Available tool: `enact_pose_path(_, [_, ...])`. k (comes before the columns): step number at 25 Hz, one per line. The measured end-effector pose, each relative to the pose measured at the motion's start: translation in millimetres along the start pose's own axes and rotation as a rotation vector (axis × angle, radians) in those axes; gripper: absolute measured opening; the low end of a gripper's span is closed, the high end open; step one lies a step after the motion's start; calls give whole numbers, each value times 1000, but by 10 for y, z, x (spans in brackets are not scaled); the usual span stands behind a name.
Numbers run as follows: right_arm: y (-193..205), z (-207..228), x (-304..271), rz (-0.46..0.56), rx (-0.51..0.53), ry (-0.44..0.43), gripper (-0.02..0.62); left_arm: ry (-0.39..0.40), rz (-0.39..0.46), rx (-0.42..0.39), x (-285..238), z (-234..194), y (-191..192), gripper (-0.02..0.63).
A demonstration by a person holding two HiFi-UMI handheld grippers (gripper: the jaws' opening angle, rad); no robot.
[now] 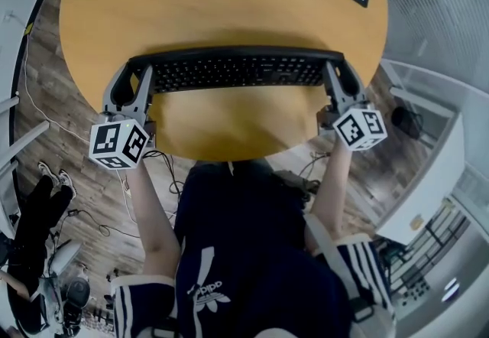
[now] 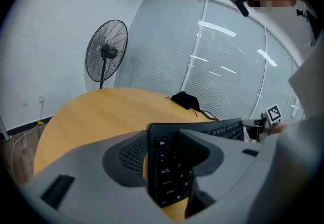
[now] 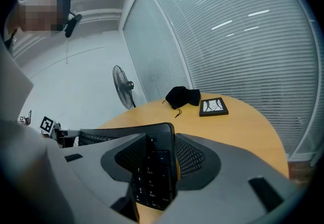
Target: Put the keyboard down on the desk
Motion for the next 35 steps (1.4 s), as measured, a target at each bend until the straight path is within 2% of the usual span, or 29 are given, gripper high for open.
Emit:
enact_pose_path(11, [86,70,-73,-18,-20,12,160,-8,-17,-9,-63,-12,-3,192])
enact_pose_path(23, [91,177,-266,-19,-55,30,160,-6,-44,32,-278,-74,62,192])
enact_pose_path(35, [179,240,-516,-119,-96,80,160,-9,-208,117,-472,-217,214,192])
Point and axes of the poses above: the fingertips, and each gripper's own axes: x backward along the fingers, z to its right, y out of its underside, the point moved 3 cm from there along x, backward along the fingers, and after that the axes turned 14 degrees about -x, right-handed, at the moved point
